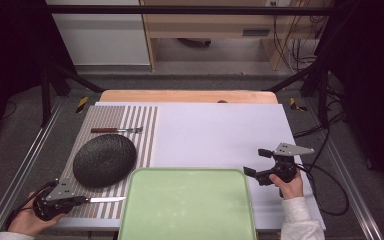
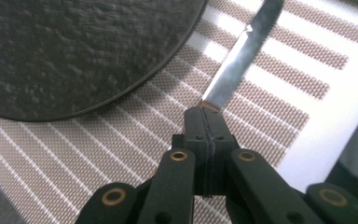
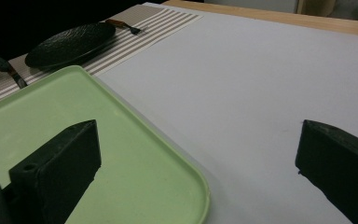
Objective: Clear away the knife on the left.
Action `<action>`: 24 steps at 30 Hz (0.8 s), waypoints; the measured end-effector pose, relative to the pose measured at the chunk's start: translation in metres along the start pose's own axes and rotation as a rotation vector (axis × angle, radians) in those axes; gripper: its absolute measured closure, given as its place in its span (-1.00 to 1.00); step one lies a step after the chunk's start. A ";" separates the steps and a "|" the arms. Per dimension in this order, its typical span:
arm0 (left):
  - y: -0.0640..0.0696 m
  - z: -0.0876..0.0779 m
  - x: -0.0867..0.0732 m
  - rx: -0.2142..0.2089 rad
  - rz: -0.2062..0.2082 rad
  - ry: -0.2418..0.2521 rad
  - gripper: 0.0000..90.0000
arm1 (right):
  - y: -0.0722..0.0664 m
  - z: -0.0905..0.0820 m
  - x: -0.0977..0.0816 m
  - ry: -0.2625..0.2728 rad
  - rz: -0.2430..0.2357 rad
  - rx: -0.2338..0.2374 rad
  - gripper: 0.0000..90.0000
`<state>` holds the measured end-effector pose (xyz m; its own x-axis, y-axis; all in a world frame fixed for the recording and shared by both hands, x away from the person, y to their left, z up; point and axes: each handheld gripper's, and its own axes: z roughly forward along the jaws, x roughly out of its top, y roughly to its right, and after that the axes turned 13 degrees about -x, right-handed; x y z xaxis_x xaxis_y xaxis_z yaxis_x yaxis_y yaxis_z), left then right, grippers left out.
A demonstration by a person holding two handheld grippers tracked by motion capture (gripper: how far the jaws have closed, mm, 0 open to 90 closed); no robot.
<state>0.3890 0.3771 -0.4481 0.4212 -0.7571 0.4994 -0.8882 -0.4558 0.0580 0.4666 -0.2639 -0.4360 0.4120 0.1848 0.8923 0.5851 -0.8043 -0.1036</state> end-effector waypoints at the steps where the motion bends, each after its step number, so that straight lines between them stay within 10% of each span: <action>1: 0.001 0.004 -0.001 0.017 0.029 -0.016 0.89 | 0.000 0.000 0.000 0.000 -0.001 -0.001 -0.99; 7: -0.003 -0.005 -0.007 0.023 0.007 0.101 0.48 | 0.000 0.000 0.000 -0.001 -0.001 -0.002 -0.99; 13: -0.014 0.003 -0.004 0.038 -0.008 0.083 0.11 | 0.000 0.000 0.000 -0.002 -0.001 -0.002 -0.99; 24: -0.017 0.008 0.000 0.015 -0.002 0.042 0.37 | 0.000 0.000 0.000 -0.002 -0.001 -0.002 -0.99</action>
<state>0.4055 0.3809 -0.4558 0.4145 -0.7359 0.5354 -0.8844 -0.4644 0.0464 0.4667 -0.2641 -0.4360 0.4126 0.1864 0.8916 0.5843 -0.8051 -0.1021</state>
